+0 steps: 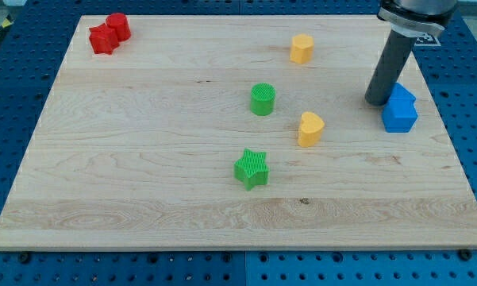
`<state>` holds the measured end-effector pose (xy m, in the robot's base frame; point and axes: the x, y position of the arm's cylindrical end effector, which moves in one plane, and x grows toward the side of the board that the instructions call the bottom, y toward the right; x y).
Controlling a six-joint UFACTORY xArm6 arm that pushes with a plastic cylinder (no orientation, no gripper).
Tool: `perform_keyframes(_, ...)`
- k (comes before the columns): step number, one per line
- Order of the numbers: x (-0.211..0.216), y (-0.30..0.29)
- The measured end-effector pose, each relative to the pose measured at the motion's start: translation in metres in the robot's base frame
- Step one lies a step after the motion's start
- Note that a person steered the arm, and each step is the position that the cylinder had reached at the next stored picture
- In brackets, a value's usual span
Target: Point your arm to the right of the hexagon
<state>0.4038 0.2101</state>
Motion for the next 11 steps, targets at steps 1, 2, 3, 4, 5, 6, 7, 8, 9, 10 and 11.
perform_keyframes(1,-0.001,-0.013)
perform_keyframes(2,-0.007,-0.077)
perform_keyframes(3,-0.002,-0.081)
perform_keyframes(4,0.002,-0.081)
perform_keyframes(5,0.002,-0.082)
perform_keyframes(6,-0.012,-0.091)
perform_keyframes(7,-0.039,-0.078)
perform_keyframes(8,-0.048,-0.044)
perform_keyframes(9,-0.085,-0.034)
perform_keyframes(10,-0.15,-0.056)
perform_keyframes(11,-0.174,-0.091)
